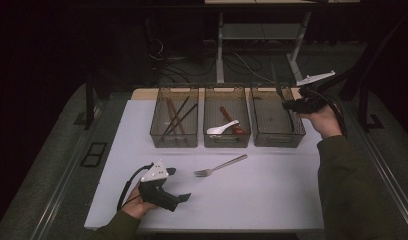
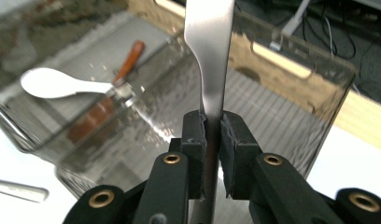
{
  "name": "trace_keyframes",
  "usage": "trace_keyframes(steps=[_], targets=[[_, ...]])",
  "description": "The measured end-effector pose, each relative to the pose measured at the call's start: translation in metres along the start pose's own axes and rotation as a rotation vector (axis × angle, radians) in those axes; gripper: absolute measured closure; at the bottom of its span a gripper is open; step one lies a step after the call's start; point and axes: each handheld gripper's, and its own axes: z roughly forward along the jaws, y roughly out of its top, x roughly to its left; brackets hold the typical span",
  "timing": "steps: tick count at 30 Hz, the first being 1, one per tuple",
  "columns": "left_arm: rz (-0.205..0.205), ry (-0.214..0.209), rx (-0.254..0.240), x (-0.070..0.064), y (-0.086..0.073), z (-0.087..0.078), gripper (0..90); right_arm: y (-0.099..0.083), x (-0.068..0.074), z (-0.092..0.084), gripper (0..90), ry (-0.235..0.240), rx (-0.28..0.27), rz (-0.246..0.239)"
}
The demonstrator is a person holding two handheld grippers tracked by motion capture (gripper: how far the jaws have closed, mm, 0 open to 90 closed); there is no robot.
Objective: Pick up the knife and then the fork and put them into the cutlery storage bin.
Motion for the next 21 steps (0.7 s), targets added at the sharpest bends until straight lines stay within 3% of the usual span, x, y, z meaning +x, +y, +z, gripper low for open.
trace_keyframes(steps=[21], targets=[[0.000,-0.006,0.004,-0.001,0.000,0.001,0.0,-0.024,-0.007,0.032,80.3,-0.008,0.190,0.006]])
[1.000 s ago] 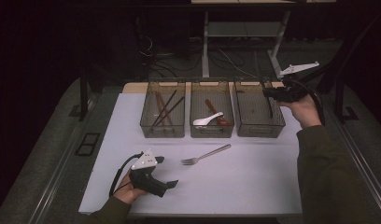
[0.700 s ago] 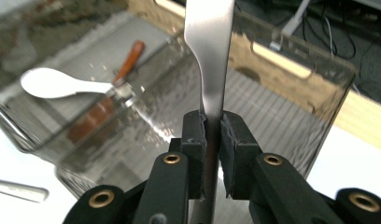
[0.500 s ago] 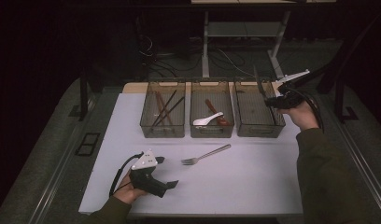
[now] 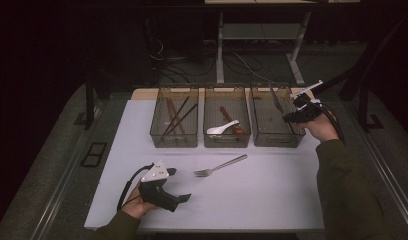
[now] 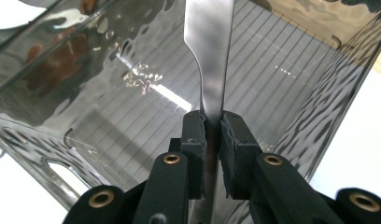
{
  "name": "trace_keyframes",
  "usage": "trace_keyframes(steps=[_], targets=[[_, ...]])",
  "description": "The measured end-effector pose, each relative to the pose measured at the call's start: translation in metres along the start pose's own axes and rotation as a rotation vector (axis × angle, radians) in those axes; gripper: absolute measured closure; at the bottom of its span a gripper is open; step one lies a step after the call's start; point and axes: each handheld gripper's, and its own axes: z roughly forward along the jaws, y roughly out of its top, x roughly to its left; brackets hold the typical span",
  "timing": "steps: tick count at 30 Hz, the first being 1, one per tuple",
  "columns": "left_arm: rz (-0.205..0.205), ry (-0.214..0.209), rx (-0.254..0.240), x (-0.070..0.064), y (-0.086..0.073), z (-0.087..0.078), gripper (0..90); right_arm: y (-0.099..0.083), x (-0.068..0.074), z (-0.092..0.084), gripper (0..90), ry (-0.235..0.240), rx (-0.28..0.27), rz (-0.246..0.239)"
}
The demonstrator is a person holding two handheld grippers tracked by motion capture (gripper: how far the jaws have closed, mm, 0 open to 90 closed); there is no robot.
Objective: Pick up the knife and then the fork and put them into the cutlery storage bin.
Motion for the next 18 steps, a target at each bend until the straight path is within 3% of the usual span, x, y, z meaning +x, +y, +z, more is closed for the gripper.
trace_keyframes(steps=[12,18], targets=[[0.001,-0.001,0.004,0.000,0.000,0.000,0.0,0.004,0.005,0.022,79.3,-0.013,0.090,-0.027],[0.002,-0.003,0.005,0.000,0.000,0.000,0.0,0.005,0.005,0.019,69.1,-0.011,0.054,-0.015]])
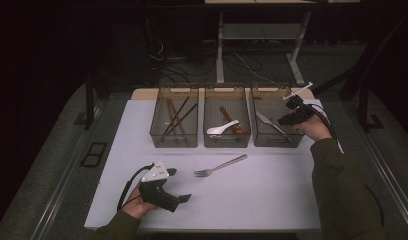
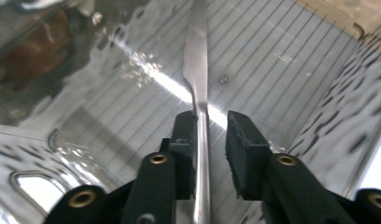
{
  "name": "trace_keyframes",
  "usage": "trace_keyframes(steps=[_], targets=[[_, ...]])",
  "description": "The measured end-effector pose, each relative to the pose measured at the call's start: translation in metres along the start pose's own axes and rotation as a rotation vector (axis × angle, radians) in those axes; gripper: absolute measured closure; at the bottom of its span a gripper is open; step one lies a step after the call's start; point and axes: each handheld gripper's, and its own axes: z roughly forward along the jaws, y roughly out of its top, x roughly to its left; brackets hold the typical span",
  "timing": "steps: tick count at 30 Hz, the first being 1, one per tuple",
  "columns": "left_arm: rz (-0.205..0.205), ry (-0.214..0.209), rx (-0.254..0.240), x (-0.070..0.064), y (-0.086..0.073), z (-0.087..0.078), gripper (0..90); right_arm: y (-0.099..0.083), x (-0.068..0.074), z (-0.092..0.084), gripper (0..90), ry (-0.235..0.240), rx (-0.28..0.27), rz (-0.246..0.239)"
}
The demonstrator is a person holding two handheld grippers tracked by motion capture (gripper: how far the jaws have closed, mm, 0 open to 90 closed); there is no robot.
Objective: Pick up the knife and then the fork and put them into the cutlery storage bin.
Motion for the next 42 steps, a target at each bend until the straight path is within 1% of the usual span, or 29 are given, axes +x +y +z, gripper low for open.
trace_keyframes(steps=[2,4,8,13,14,15,17,19,20,24,31,35,39,42], targets=[[0.000,-0.001,0.001,0.000,0.000,0.000,0.0,-0.001,0.000,-0.003,65.3,0.006,-0.025,0.003],[0.001,-0.001,0.002,0.000,0.000,0.000,0.0,-0.002,0.001,-0.007,59.0,0.014,-0.050,0.013],[-0.001,0.000,0.004,0.000,0.000,0.000,0.0,-0.006,0.002,-0.016,46.5,0.064,-0.126,0.036],[-0.003,-0.002,0.005,0.000,0.000,0.000,0.0,-0.013,0.009,-0.026,38.0,0.092,-0.212,0.047],[-0.004,-0.002,0.005,0.000,0.000,0.000,0.0,-0.014,0.011,-0.027,35.4,0.090,-0.230,0.050],[-0.005,-0.002,0.005,0.000,0.000,0.000,0.0,-0.015,0.013,-0.030,33.1,0.079,-0.248,0.052],[-0.011,-0.004,0.003,0.000,0.000,0.000,0.0,-0.018,0.017,-0.034,28.0,0.070,-0.295,0.045],[-0.011,-0.004,0.007,0.000,0.000,0.000,0.0,-0.021,0.022,-0.039,24.6,0.075,-0.326,0.047],[-0.010,-0.004,0.008,0.000,0.000,0.000,0.0,-0.023,0.025,-0.041,21.5,0.074,-0.342,0.040],[-0.010,0.000,0.005,0.000,0.000,0.000,0.0,-0.031,0.036,-0.048,15.1,0.064,-0.376,0.026],[-0.012,0.003,0.004,0.000,0.000,-0.001,0.0,-0.046,0.054,-0.061,14.3,0.083,-0.435,0.020],[-0.016,0.006,0.001,0.000,-0.001,-0.001,0.0,-0.057,0.065,-0.067,14.3,0.115,-0.459,0.009],[-0.013,0.009,0.000,-0.001,-0.001,-0.002,0.0,-0.069,0.077,-0.070,14.3,0.134,-0.458,-0.020],[-0.013,0.010,0.001,-0.001,-0.001,-0.002,0.0,-0.077,0.083,-0.071,14.2,0.149,-0.460,-0.017]])
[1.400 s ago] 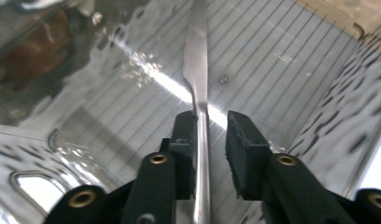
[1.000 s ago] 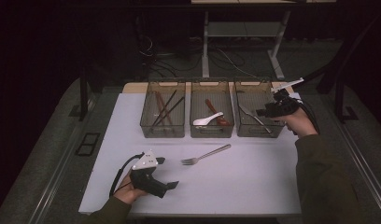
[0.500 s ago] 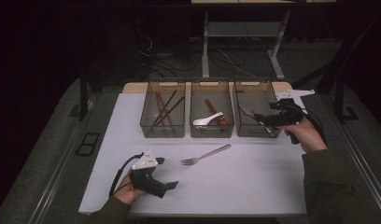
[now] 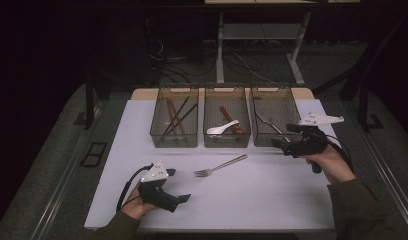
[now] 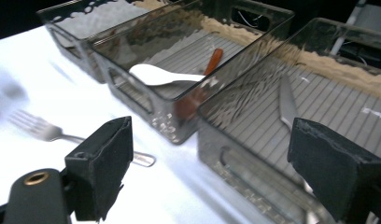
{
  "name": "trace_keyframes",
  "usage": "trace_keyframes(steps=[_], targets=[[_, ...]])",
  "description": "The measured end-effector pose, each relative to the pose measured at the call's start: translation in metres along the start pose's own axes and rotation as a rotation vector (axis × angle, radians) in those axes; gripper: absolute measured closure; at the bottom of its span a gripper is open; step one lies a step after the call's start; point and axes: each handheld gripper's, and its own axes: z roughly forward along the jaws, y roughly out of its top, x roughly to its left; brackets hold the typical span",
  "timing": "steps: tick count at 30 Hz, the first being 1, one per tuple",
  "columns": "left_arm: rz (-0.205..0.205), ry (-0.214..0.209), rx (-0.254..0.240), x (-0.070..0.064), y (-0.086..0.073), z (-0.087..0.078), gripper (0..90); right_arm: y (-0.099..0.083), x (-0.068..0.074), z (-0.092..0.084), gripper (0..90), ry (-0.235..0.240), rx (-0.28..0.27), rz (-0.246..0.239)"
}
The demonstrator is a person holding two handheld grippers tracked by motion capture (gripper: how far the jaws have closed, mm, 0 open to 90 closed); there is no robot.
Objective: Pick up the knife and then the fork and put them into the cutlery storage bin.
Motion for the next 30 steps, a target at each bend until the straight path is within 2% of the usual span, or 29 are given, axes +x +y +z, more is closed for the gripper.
trace_keyframes(steps=[10,15,19,25,28,30], targets=[[-0.001,0.003,-0.007,0.000,0.000,-0.001,0.0,-0.027,0.014,-0.002,14.3,0.018,0.002,-0.009],[0.000,0.015,-0.011,0.000,0.001,-0.002,0.0,-0.041,0.020,-0.002,14.3,0.009,0.005,0.006],[0.003,0.026,-0.004,-0.001,0.001,-0.001,0.0,-0.053,0.027,-0.003,14.3,0.022,-0.004,0.011],[0.007,0.023,-0.006,-0.001,0.002,-0.002,0.0,-0.068,0.038,-0.003,14.3,0.057,0.016,-0.018],[0.007,0.023,-0.005,-0.001,0.002,-0.002,0.0,-0.071,0.041,-0.001,14.3,0.068,0.038,-0.072],[0.006,0.025,-0.003,-0.001,0.002,-0.001,0.0,-0.070,0.042,0.002,14.3,0.072,0.040,-0.078]])
